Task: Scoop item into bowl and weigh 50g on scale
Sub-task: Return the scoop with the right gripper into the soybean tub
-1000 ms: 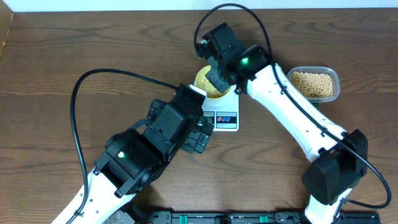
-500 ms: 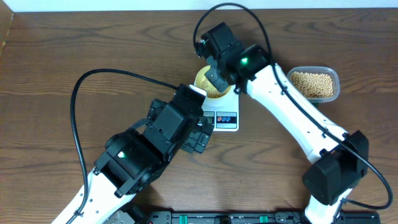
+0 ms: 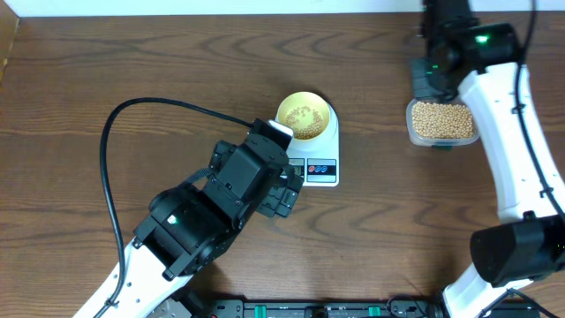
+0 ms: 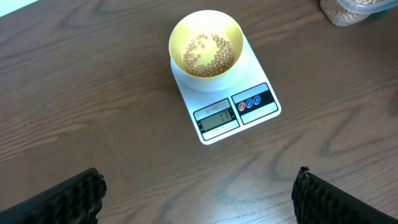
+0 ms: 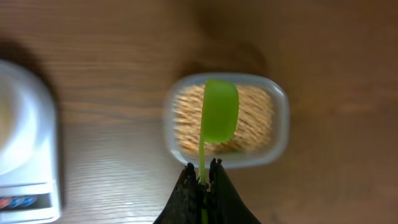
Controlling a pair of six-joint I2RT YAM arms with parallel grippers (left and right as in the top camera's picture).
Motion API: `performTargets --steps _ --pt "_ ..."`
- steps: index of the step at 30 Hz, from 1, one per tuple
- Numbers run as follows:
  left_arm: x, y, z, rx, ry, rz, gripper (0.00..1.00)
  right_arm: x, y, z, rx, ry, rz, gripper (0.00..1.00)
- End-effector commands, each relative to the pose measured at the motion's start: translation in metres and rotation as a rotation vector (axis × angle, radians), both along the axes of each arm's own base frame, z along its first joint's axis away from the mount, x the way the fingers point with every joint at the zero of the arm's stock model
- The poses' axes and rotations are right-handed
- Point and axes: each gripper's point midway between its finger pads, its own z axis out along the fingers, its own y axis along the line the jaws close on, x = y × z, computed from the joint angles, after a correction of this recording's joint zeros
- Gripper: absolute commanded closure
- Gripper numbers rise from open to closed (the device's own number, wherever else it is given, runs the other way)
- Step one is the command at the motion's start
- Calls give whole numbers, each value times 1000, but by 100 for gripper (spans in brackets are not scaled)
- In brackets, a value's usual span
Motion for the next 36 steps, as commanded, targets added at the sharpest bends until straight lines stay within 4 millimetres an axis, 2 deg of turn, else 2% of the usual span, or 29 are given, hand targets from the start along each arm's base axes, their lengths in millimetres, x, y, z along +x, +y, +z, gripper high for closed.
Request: performTargets --steps 1,7,10,15,23,28,36 --pt "0 3 4 -4 -12 10 2 -6 -23 -7 3 15 -101 99" --pt "0 3 4 -4 -12 10 2 -12 -33 -36 15 69 -130 99" --pt "0 3 4 -3 -12 10 2 -15 -38 -57 12 97 -144 99" --pt "0 3 4 -4 -12 10 2 -18 -43 -79 13 113 -167 99" --pt "-1 4 8 -13 -21 11 2 -14 -51 -87 16 92 -187 99" --pt "-7 10 21 -49 -59 11 2 -14 -54 -89 -1 91 -193 99" --pt "-13 16 33 -81 -93 11 2 -18 -59 -113 -24 97 -213 99"
